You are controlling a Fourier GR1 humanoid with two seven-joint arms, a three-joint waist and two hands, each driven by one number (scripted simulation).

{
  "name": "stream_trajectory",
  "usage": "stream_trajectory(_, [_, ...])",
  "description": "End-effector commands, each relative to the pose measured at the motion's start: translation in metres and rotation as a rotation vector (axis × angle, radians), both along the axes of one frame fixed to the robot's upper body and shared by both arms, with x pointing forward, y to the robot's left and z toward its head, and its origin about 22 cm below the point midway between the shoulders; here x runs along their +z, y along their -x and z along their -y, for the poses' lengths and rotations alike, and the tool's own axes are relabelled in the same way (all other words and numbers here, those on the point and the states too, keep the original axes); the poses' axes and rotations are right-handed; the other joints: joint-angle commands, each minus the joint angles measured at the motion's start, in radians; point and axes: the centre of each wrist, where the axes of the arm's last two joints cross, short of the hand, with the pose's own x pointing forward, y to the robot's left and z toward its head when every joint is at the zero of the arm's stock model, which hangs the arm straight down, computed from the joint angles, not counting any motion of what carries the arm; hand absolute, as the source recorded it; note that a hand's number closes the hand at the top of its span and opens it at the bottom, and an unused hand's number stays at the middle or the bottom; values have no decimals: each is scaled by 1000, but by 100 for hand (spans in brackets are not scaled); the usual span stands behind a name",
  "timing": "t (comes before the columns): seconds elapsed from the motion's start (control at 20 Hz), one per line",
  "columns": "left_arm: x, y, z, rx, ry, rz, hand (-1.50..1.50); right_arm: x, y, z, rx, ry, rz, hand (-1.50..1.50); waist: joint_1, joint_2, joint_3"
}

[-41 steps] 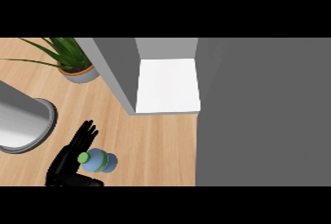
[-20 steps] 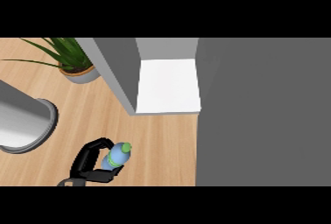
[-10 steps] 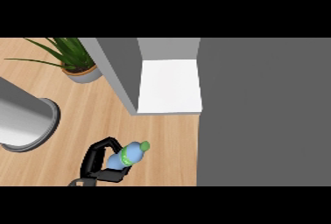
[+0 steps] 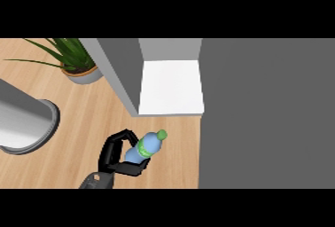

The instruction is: Pick up the bottled water, place it into the cabinet and close the cabinet

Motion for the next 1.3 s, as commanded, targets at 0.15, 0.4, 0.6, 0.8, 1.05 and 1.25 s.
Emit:
stream_trajectory(0.15, [54, -29, 48, -9, 57, 2, 150, 33, -1, 5, -14, -15, 49, -150, 13, 3, 0])
stream_trajectory(0.4, [92, -44, 86, -6, 14, -12, 150, 26, 4, 6, -19, -2, 55, -150, -4, 0, 0])
stream_trajectory(0.6, [113, -68, 105, 24, 8, -43, 150, 36, 7, 9, 4, -9, 57, -150, -22, 5, -1])
stream_trajectory(0.8, [130, -97, 108, 62, -43, -59, 150, 22, 6, 16, -38, -15, 64, -150, -15, 7, 0])
stream_trajectory(1.05, [153, -114, 132, 125, -47, -91, 150, 22, 1, 21, -5, -6, 67, -150, -35, 16, -1])
stream_trajectory(1.25, [165, -143, 119, 147, -10, -139, 150, 32, 8, 19, 20, -17, 64, -150, -41, 17, -1])
